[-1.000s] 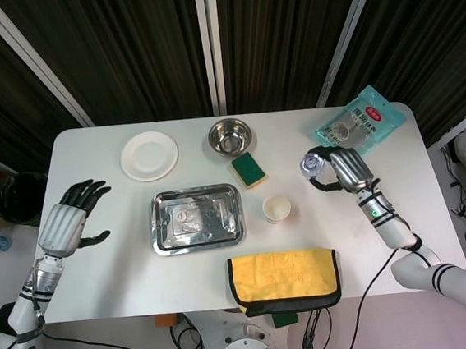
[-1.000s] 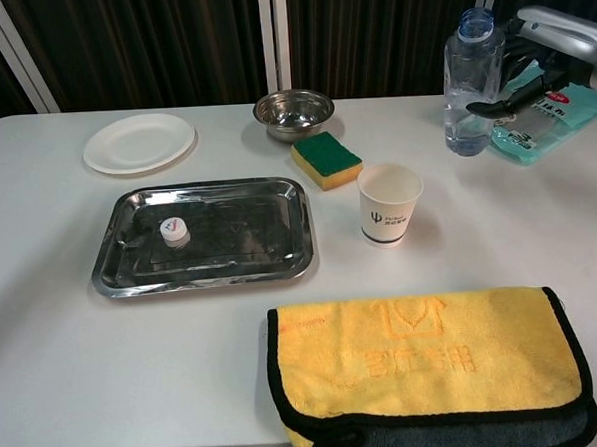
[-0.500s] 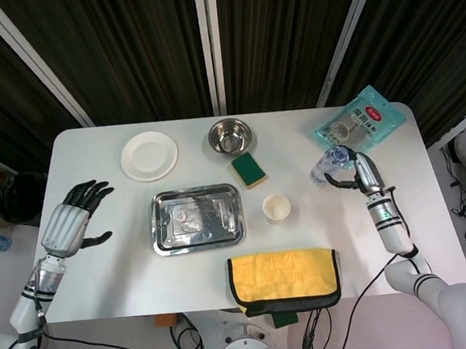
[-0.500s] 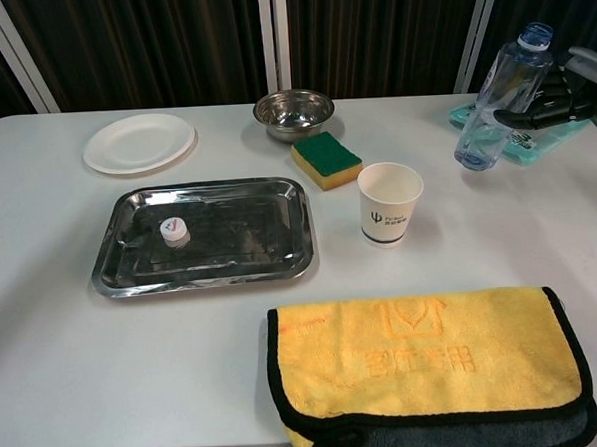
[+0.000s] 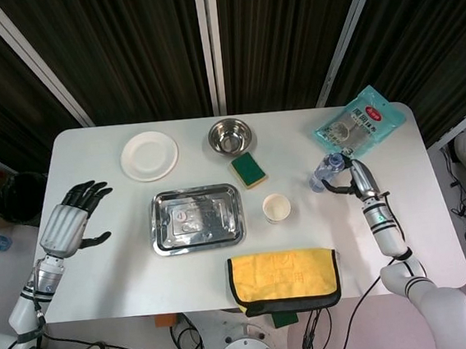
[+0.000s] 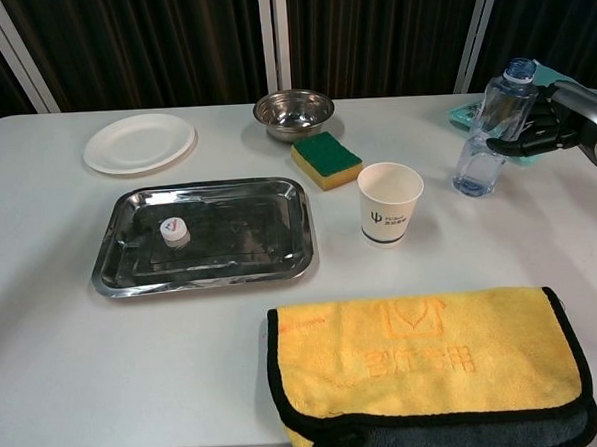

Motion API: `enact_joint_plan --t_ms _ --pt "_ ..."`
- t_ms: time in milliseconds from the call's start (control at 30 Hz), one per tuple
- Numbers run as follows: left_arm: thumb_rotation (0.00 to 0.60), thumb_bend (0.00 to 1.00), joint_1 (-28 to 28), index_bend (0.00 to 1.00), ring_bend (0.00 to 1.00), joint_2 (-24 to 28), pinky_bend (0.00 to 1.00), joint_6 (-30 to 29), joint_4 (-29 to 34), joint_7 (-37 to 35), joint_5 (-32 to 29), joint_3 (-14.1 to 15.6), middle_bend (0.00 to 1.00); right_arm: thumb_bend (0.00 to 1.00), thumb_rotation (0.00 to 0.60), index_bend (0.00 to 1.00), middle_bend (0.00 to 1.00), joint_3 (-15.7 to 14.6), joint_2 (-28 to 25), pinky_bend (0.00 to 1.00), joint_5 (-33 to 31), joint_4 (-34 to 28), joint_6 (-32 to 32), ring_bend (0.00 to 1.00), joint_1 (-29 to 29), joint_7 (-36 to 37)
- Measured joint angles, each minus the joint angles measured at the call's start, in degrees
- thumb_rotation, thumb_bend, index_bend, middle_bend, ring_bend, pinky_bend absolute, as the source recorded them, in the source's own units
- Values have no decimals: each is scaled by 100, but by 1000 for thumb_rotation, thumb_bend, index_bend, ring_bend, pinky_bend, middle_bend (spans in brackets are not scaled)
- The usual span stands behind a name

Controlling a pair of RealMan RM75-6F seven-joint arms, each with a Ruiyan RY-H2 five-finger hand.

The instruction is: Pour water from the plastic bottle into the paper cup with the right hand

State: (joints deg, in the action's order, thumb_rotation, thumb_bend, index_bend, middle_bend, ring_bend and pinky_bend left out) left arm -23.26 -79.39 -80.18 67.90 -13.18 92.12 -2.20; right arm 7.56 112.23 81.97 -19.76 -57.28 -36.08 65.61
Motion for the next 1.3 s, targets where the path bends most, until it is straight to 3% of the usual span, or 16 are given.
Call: enact_joint_plan --t_ms 133,267,433,667,867,1100,1300 --pt "600 91 4 182 111 -2 151 -9 -21 -24 2 2 155 635 600 608 472 -64 26 362 78 60 -27 337 7 24" --pt "600 91 6 182 111 0 151 -11 -25 -28 2 2 155 506 600 440 388 -104 26 311 123 87 -13 237 11 73" --pt "600 91 3 182 111 -2 151 -2 -23 -24 -8 -3 155 446 600 313 320 -134 9 247 161 91 6 158 10 137" --pt "600 91 -12 182 111 -2 151 8 -8 -6 -6 -11 155 287 600 18 159 -247 -97 147 258 26 129 16 17 227" --pt "600 91 -19 183 111 17 151 4 37 36 0 -17 155 180 600 0 4 -314 -212 25 321 -48 78 0 72 207" --pt "600 91 -21 182 111 39 151 1 103 94 6 -18 155 116 600 0 0 -359 -507 0 344 -418 -69 0 233 -27" --pt "600 91 -8 182 111 65 151 -19 175 188 10 -16 155 119 600 0 0 -234 -982 0 260 -1141 -656 0 477 -630"
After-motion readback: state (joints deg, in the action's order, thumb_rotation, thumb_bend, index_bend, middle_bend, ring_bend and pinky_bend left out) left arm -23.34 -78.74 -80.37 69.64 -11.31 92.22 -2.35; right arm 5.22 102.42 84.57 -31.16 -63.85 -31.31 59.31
